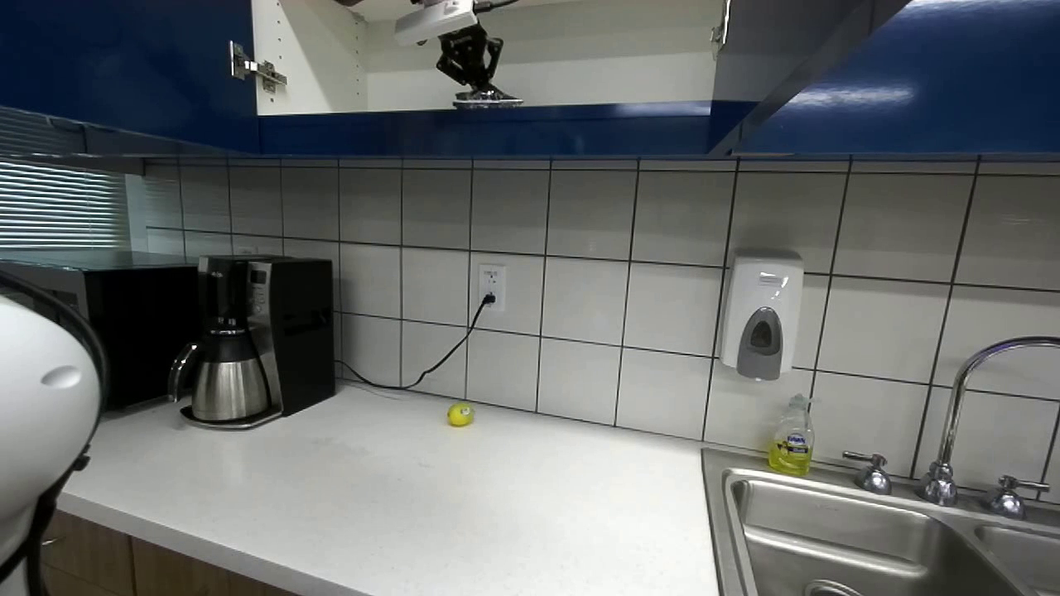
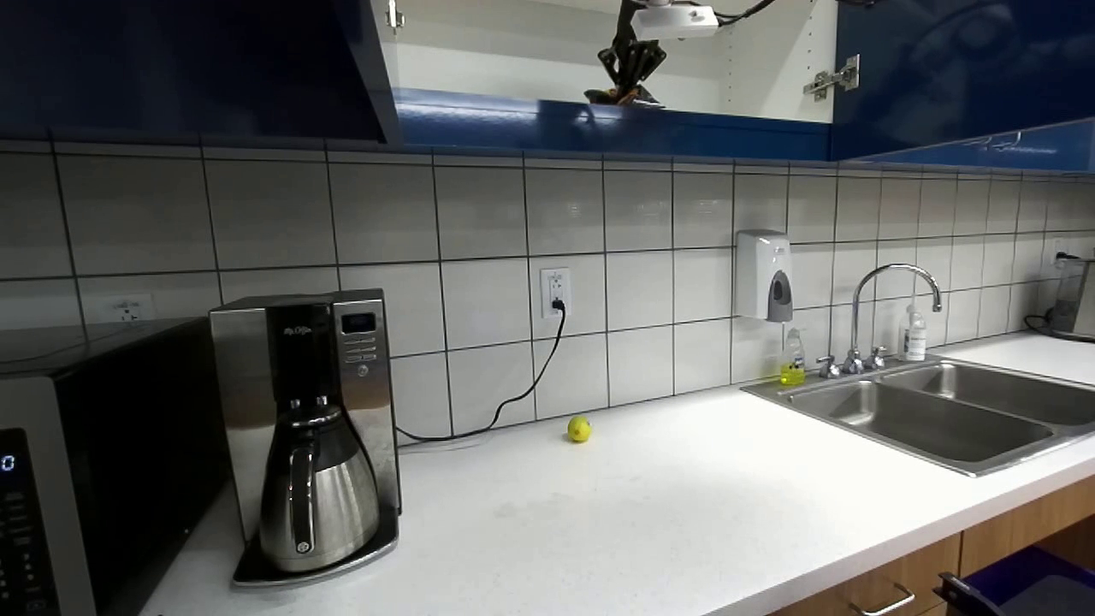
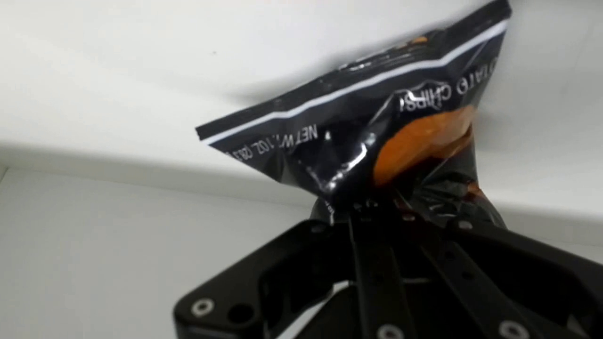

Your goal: Put the black packet in the top cabinet

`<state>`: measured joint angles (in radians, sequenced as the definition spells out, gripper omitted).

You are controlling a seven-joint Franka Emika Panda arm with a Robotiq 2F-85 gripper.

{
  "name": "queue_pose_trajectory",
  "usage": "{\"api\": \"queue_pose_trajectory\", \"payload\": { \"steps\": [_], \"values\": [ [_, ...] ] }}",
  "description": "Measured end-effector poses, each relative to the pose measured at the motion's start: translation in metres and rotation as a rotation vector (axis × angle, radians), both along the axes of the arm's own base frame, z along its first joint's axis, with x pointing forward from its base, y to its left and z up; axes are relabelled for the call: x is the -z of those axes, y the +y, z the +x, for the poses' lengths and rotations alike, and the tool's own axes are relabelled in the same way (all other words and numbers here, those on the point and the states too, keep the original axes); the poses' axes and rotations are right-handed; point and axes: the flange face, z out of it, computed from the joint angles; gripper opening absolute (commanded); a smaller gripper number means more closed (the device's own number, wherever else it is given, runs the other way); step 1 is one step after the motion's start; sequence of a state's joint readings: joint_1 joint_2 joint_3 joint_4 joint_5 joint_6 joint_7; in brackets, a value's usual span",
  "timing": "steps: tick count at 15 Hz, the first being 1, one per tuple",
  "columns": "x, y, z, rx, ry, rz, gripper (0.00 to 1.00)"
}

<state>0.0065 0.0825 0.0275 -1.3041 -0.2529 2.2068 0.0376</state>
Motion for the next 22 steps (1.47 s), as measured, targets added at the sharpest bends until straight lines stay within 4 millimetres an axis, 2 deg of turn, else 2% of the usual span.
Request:
{"api": "queue_pose_trajectory", "payload": {
  "steps": [6, 9, 17, 22],
  "values": [
    [-0.007, 0.002, 0.003, 0.007, -0.019, 0.01, 0.8],
    [-0.014, 0.0, 0.0, 0.014, -0.032, 0.014, 0.99],
    [-0.031, -0.008, -0.019, 0.041, -0.037, 0.022, 1.0],
    [-0.042, -0.012, -0.053, 0.031, 0.041, -0.002, 1.0]
  ]
}}
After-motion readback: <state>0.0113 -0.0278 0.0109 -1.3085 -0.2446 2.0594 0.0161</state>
